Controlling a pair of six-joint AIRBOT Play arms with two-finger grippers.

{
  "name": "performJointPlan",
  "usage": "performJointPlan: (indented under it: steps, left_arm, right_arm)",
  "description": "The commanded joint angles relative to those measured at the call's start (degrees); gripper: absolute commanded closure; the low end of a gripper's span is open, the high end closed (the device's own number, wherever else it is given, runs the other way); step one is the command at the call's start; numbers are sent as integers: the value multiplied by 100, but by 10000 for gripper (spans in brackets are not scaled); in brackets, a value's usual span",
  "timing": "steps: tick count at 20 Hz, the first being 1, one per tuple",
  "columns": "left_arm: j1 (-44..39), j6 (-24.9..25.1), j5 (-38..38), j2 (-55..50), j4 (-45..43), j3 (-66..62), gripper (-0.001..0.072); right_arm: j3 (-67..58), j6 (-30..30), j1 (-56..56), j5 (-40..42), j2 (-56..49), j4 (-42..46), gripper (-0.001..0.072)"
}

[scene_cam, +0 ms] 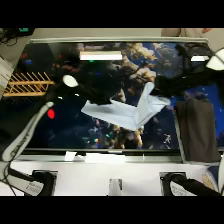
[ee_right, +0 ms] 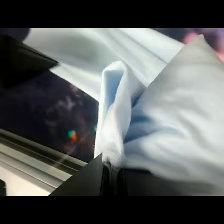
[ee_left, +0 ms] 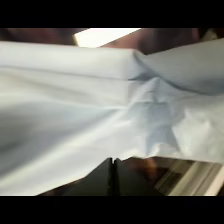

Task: Fold the shirts.

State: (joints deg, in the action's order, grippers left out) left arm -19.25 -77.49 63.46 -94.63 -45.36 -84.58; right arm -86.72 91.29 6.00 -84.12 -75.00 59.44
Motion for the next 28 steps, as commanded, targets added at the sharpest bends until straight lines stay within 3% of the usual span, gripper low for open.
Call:
performJointPlan:
  steps: [1, 6, 7, 8, 9, 11, 14, 19, 21, 25, 28]
  left_arm:
    - [1182, -273, 811, 1294, -1882, -7, 672]
    - [2435, -420, 925, 3038, -1869, -7, 671]
    - [2500, -448, 925, 3289, -1869, -7, 671]
    - [2507, -446, 929, 3510, -1875, -7, 671]
    - [2503, -448, 938, 3674, -1873, -7, 671]
    - [2490, -452, 1023, 3873, -1871, -7, 671]
    - [2492, -446, 1091, 3873, -1873, 13, 671]
    - [2492, -444, 1067, 3807, -1875, 37, 670]
    - [2492, -444, 1069, 3810, -1873, 37, 670]
    - [2492, -448, 1069, 3794, -1873, 37, 670]
    - [2492, -446, 1078, 3786, -1873, 37, 670]
  right_arm:
    - [0, 2, 918, 1202, -737, -651, 686]
    - [0, -39, 1958, 3029, -2177, -1657, 684]
    - [0, -50, 2076, 3471, -2426, -1969, 598]
    - [0, -205, 2151, 3733, -2594, -2393, 250]
    - [0, -533, 2168, 3810, -2699, -2859, 40]
    - [0, -634, 2052, 3591, -2651, -2999, 35]
    - [0, -645, 1526, 2546, -2302, -2533, 39]
    - [28, 186, 181, 581, -1694, 417, 60]
    - [468, 372, -192, 103, -1692, 918, 58]
    - [1700, 341, -22, 1056, -1779, 179, 55]
    - [1834, 341, 299, 1510, -2153, -216, 56]
